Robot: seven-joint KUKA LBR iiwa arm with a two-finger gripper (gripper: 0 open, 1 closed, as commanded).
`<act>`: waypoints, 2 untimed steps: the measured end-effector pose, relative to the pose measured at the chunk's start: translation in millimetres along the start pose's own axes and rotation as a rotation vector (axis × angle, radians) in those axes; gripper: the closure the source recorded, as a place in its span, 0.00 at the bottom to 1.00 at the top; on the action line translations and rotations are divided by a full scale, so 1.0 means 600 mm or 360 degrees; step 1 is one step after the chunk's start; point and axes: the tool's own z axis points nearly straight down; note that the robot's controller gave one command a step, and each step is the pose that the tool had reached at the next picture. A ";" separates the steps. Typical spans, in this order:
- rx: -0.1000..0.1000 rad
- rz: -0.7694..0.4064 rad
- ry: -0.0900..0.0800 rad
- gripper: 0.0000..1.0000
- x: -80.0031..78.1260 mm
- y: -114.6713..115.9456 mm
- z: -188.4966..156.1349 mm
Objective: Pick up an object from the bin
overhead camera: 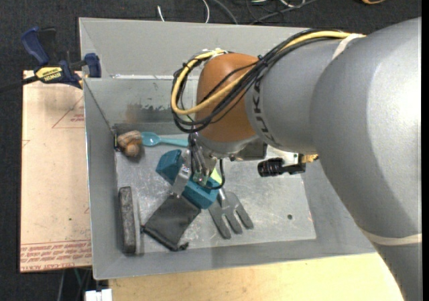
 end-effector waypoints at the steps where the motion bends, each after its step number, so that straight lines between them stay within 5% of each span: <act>1: 0.0002 -0.0003 0.0003 1.00 0.001 0.000 -0.032; 2: 0.0000 -0.0004 0.0002 1.00 0.000 0.000 -0.051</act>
Offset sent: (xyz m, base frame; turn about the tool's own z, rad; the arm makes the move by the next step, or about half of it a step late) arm -0.0006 -0.0002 0.0247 -0.0011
